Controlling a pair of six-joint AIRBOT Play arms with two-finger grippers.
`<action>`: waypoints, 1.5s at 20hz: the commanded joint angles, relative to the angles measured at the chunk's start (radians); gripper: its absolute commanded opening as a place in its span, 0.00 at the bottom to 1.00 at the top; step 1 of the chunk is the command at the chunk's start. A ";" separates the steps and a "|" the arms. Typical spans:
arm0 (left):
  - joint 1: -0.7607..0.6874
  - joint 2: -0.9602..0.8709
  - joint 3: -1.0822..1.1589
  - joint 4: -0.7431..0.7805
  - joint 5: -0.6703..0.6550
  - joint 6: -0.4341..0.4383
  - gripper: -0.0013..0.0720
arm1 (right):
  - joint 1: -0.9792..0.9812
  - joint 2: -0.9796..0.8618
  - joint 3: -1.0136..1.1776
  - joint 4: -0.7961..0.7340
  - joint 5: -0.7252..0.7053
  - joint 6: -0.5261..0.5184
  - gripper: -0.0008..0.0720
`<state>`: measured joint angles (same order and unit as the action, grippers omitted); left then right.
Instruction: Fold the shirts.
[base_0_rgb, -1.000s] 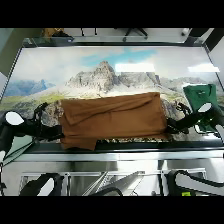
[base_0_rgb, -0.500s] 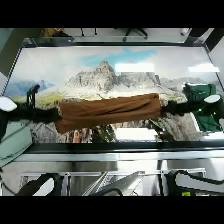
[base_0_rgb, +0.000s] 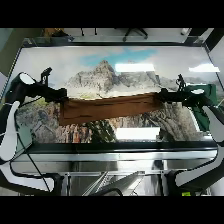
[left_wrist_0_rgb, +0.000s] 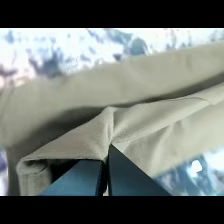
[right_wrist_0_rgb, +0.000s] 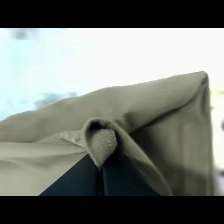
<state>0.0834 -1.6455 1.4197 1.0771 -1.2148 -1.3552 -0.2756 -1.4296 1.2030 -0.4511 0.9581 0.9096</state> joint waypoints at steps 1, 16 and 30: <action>-0.021 -0.144 0.084 0.004 0.006 -0.001 0.04 | 0.002 -0.050 0.016 -0.001 -0.027 -0.024 0.06; -0.004 -0.060 0.322 0.003 -0.208 -0.061 0.91 | -0.077 -0.048 0.151 -0.238 0.173 0.055 0.98; -0.073 -0.012 0.109 -0.007 -0.169 -0.068 0.91 | -0.011 -0.112 0.153 -0.199 0.196 0.055 0.34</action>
<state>0.0406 -1.6600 1.5558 1.0725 -1.3991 -1.4220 -0.2996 -1.5406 1.3537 -0.6689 1.1473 0.9646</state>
